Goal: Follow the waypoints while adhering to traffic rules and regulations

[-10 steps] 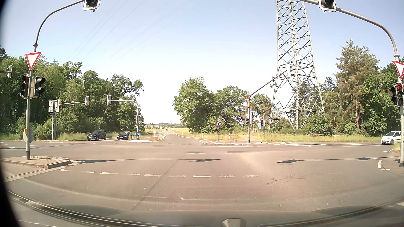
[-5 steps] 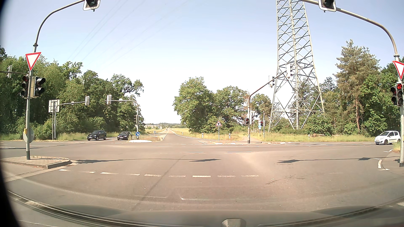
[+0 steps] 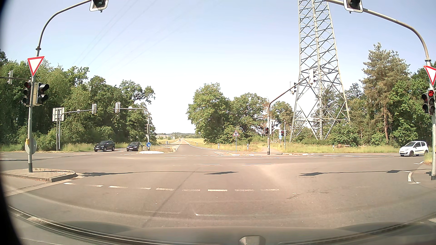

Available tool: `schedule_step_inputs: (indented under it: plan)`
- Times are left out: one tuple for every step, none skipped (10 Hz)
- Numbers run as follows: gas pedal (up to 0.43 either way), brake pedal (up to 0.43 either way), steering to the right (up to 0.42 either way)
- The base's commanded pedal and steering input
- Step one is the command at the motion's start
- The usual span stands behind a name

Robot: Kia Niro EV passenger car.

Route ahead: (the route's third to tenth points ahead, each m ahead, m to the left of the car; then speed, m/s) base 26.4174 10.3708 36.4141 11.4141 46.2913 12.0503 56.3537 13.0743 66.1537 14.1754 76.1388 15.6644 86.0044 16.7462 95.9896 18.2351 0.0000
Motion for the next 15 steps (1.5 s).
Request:
schedule_step_inputs:
  plan:
    - [0.000,0.311,-0.026]
    - [0.000,0.305,-0.026]
    - [0.000,0.305,-0.026]
    - [0.000,0.311,-0.026]
    - [0.000,0.305,-0.026]
    - [0.000,0.305,-0.026]
    - [0.000,0.311,-0.026]
    - [0.000,0.305,-0.026]
    - [0.000,0.311,-0.026]
    - [0.000,0.311,-0.026]
    - [0.000,0.311,-0.026]
    - [0.000,0.311,-0.026]
    - [0.000,0.305,-0.026]
    - [0.000,0.311,-0.026]
    - [0.000,0.311,-0.026]
